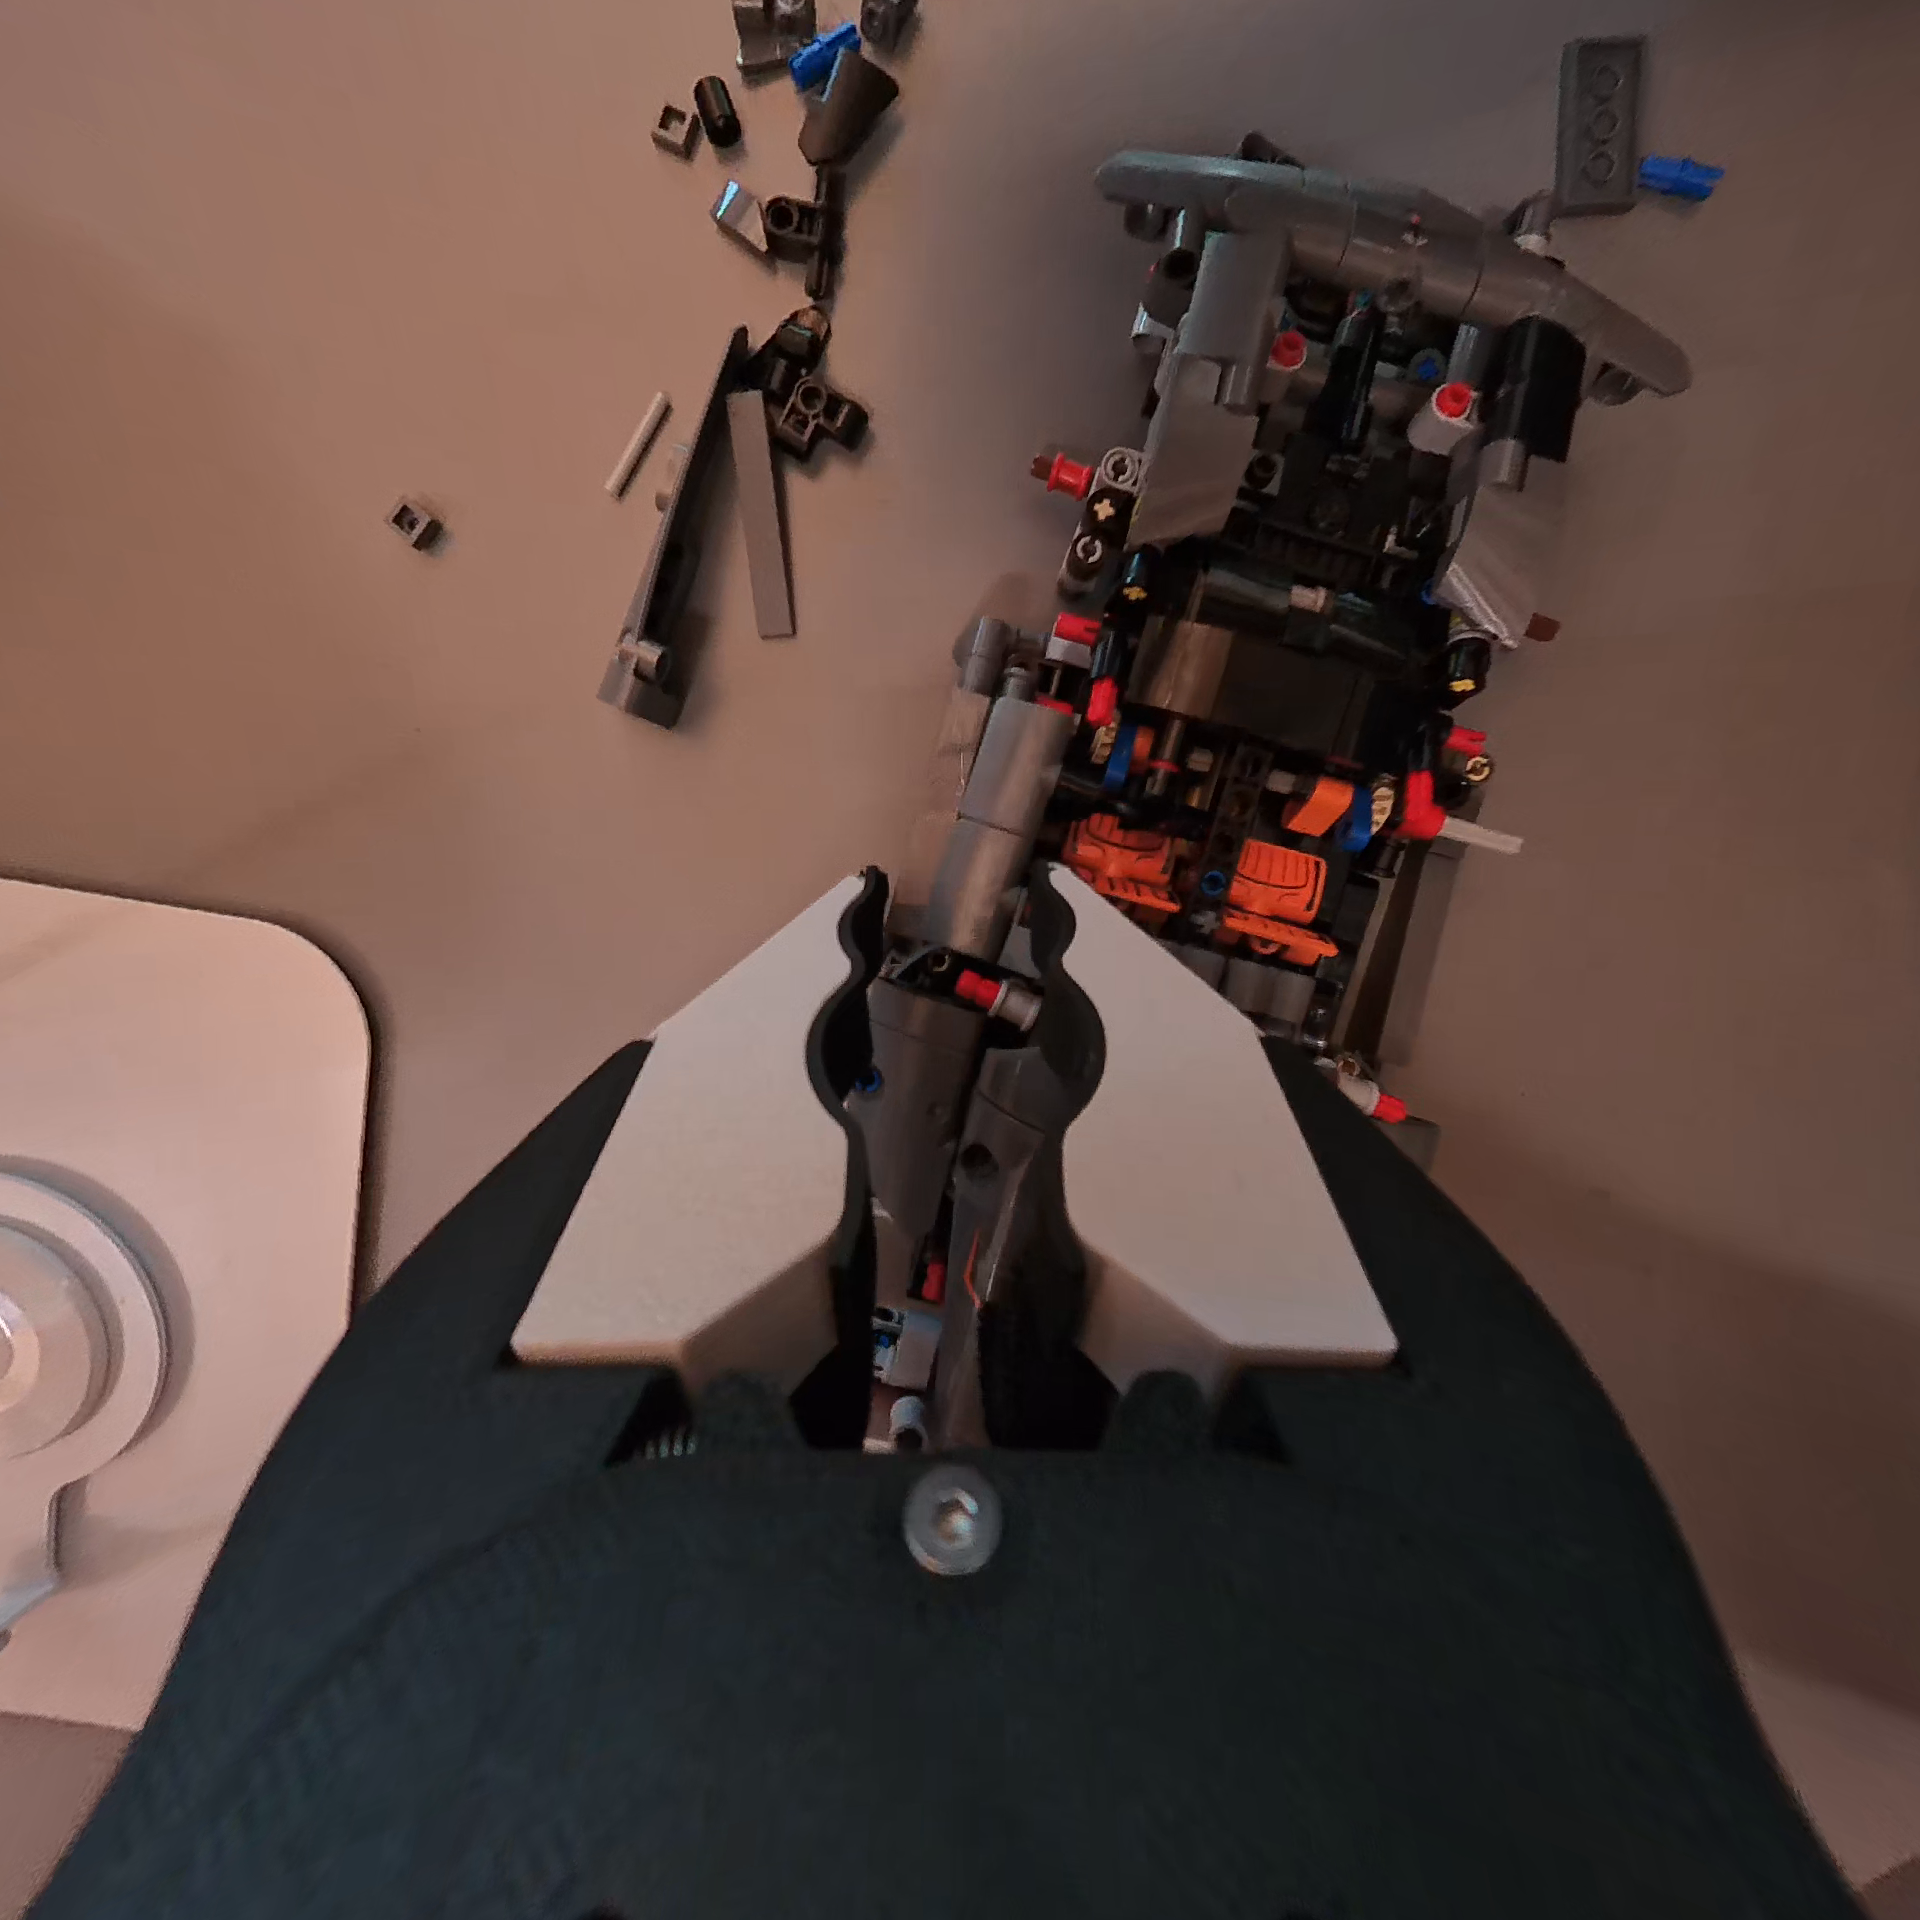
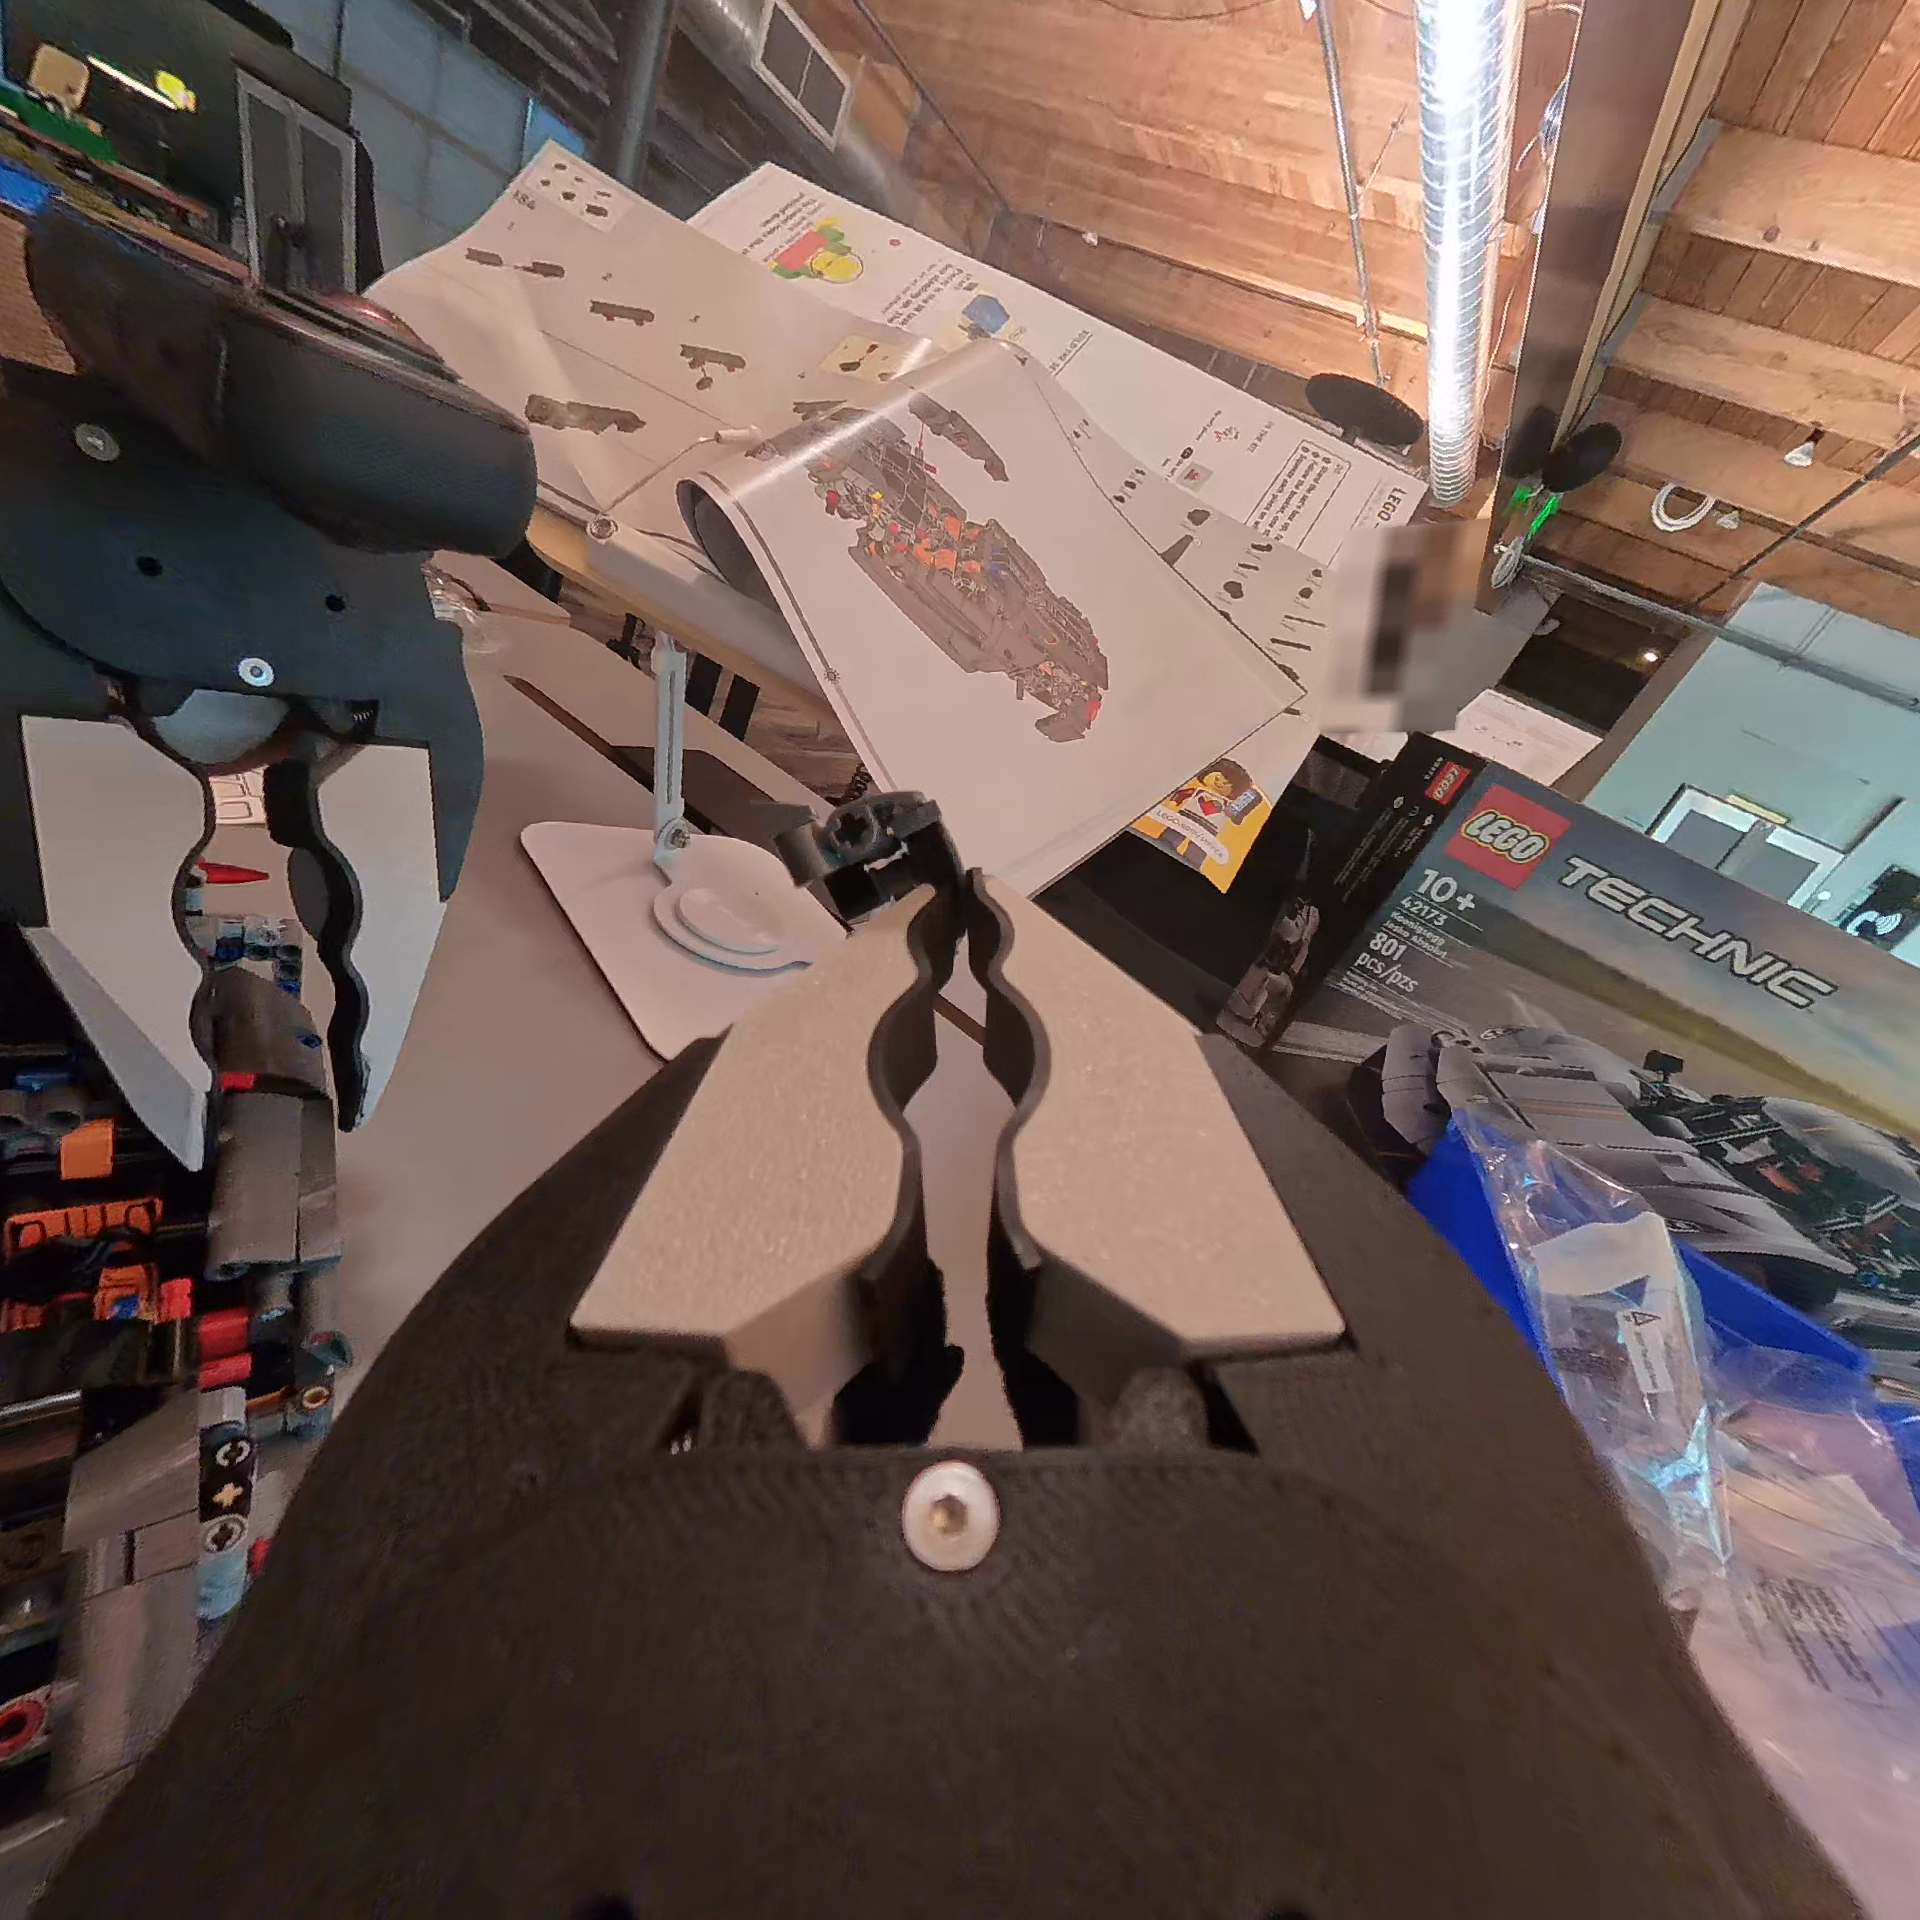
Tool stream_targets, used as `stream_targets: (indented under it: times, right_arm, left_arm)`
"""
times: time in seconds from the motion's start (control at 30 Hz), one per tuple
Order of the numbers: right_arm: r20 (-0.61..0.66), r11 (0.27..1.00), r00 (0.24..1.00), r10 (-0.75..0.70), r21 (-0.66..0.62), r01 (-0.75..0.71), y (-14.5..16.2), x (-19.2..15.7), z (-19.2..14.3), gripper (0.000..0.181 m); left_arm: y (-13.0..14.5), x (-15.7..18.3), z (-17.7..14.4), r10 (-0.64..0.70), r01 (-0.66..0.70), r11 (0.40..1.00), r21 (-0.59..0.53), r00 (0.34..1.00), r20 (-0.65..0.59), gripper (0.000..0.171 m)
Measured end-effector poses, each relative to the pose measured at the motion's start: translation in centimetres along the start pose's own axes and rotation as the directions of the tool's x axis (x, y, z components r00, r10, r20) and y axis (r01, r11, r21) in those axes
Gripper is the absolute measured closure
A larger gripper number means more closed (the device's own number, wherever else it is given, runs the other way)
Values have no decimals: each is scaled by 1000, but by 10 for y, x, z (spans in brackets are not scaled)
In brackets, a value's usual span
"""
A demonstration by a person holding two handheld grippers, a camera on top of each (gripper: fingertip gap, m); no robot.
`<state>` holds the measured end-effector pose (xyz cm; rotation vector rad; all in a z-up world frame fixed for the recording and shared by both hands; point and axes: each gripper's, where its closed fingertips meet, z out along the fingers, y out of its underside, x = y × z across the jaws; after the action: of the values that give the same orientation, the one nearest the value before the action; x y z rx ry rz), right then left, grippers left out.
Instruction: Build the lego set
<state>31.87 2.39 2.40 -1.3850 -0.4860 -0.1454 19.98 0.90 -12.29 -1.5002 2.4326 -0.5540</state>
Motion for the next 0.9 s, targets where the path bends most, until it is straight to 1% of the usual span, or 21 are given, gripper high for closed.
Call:
stream_targets:
  times: [0.4, 0.57, 0.7, 0.9]
  right_arm:
    - [-10, 998, 998, -62, -17, 62, -1, -4, 1, 181]
    - [-12, 998, 998, -61, -28, 61, 1, -3, 2, 181]
    - [11, 998, 998, -54, -31, 54, 4, -7, 4, 181]
    - [95, 999, 995, 3, -33, 0, 10, -19, 8, 181]
  left_arm:
    - [0, 0, -1, 0, 0, 1000, 7, 1000, 2, 146]
    - [0, 1, 0, 1, -1, 1000, 2, 1000, -4, 148]
    - [0, 1, 0, 7, -7, 1000, 3, 1000, -3, 148]
    - [-1, 1, 0, 14, -14, 1000, 23, 1000, -2, 149]
